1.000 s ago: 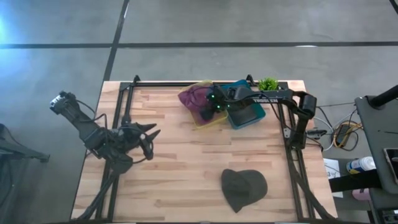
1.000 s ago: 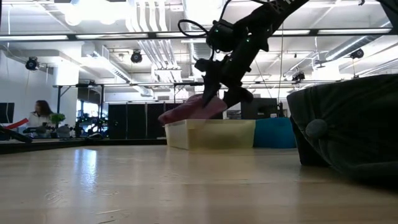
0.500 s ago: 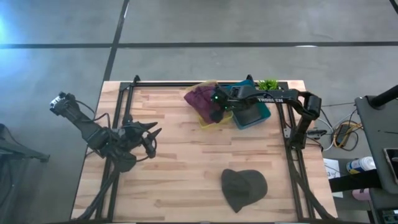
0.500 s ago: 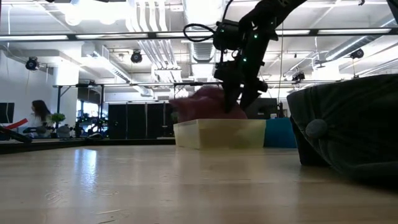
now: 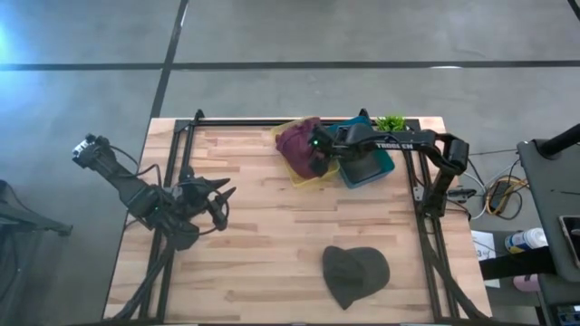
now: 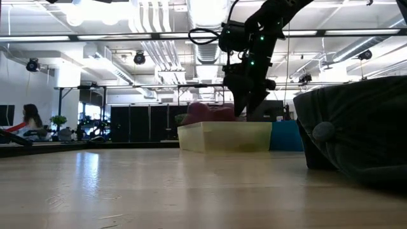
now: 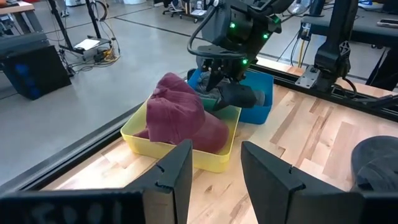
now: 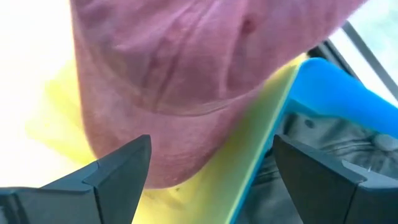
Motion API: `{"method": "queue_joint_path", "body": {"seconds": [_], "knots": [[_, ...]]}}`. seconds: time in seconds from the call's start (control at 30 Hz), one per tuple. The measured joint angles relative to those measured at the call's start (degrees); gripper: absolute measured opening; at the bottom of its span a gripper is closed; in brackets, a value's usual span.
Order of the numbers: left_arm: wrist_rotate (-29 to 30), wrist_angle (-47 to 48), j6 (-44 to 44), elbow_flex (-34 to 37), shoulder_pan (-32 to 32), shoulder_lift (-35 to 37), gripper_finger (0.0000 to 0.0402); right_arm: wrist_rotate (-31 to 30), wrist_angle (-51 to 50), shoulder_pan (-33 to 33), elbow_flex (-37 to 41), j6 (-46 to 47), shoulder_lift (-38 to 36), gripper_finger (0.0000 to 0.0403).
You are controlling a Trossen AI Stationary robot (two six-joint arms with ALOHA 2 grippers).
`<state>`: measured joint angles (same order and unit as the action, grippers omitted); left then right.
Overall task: Pick & Place hat
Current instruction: Put the red cap into the yellow bin
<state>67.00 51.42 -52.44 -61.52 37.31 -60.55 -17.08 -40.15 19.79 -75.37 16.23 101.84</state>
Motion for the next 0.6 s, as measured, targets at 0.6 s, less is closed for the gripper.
{"method": "queue_joint_path", "body": {"seconds": [0.6], "knots": [[-22.53,-16.07,13.14,8.73,-14.56,-2.07,0.0133,4.84,8.89,2.49,-0.31,-0.85,-1.43,0.0326]]}}
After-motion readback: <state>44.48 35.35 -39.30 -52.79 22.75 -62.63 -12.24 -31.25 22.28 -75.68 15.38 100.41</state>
